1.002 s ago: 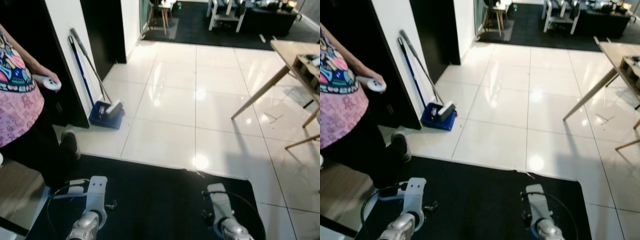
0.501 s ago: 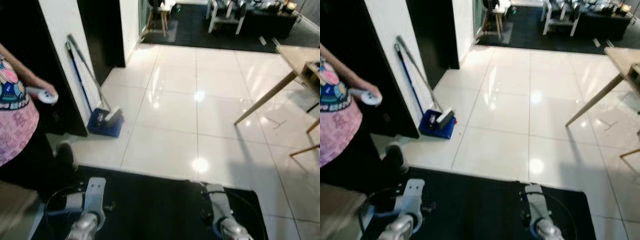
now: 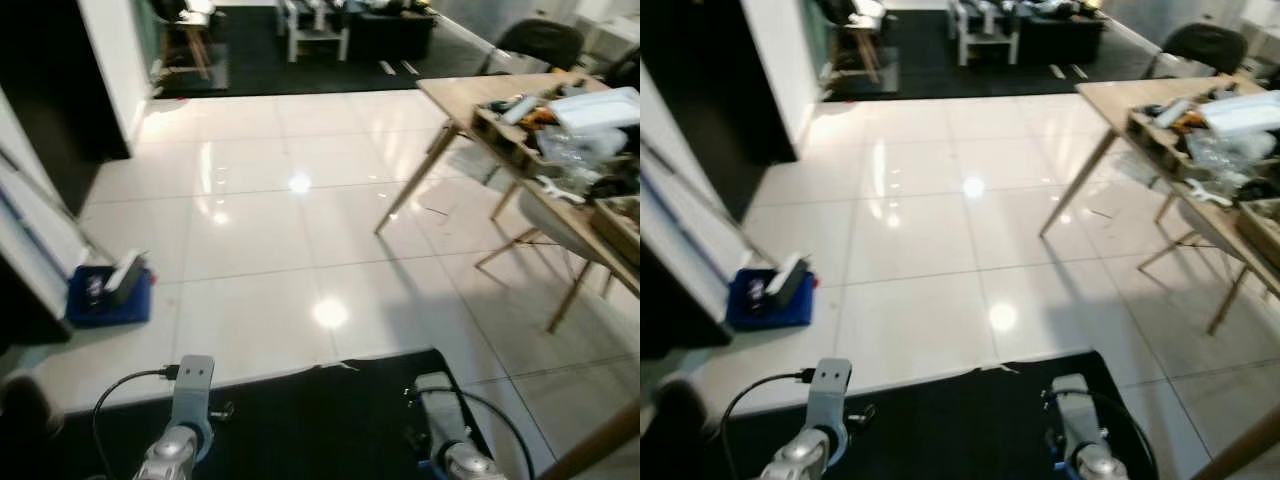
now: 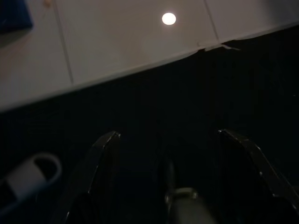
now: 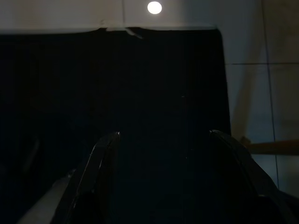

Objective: Picking trash to rubbish bin

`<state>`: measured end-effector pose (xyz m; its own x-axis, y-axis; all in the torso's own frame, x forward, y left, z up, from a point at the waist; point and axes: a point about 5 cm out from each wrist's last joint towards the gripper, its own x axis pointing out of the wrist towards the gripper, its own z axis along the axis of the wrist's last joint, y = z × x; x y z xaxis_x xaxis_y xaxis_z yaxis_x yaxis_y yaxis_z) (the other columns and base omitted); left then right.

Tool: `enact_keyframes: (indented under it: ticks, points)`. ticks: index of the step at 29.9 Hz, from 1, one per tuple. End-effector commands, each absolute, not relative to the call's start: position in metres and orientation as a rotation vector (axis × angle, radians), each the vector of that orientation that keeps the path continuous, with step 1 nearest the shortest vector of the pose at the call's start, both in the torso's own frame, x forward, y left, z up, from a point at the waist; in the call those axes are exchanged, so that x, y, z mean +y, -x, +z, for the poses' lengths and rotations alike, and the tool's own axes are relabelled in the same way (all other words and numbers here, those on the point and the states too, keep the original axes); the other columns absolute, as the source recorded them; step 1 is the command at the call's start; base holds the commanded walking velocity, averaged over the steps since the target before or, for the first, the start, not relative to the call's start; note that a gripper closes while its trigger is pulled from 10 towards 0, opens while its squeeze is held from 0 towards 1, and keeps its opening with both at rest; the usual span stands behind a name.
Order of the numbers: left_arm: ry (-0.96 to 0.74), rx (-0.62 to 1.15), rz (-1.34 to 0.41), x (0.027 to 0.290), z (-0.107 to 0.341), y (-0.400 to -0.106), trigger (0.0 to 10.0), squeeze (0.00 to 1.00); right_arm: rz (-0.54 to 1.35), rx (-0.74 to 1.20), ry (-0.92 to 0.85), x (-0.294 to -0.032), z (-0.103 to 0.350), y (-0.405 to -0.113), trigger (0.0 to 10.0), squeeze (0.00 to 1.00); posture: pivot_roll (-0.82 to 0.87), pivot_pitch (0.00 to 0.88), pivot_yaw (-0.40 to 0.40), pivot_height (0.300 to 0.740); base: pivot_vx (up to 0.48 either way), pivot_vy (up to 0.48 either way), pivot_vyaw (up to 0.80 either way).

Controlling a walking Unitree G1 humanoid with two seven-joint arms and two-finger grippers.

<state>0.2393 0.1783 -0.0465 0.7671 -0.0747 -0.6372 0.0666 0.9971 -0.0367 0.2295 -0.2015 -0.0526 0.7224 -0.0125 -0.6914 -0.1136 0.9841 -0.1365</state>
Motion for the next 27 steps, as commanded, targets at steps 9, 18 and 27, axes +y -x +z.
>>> enact_keyframes:
  ticks: [9,18,27]
  points:
    - [0.000,0.724,-0.071,0.1838,-0.0508,-0.2332,10.0,0.00,0.070,0.790,0.164,-0.1949,-0.0591,-0.2214,10.0,0.00,-0.08,0.077,0.014,0.740,0.325,0.000,-0.80]
    - [0.002,0.727,-0.079,0.1819,-0.0512,-0.2332,10.0,0.00,0.060,0.800,0.165,-0.1985,-0.0612,-0.2168,10.0,0.00,-0.08,0.078,0.015,0.740,0.322,0.000,-0.80]
    - [-0.002,0.723,-0.077,0.1836,-0.0500,-0.2345,10.0,0.00,0.061,0.800,0.158,-0.1966,-0.0615,-0.2168,10.0,0.00,-0.08,0.074,0.019,0.740,0.323,0.000,-0.80]
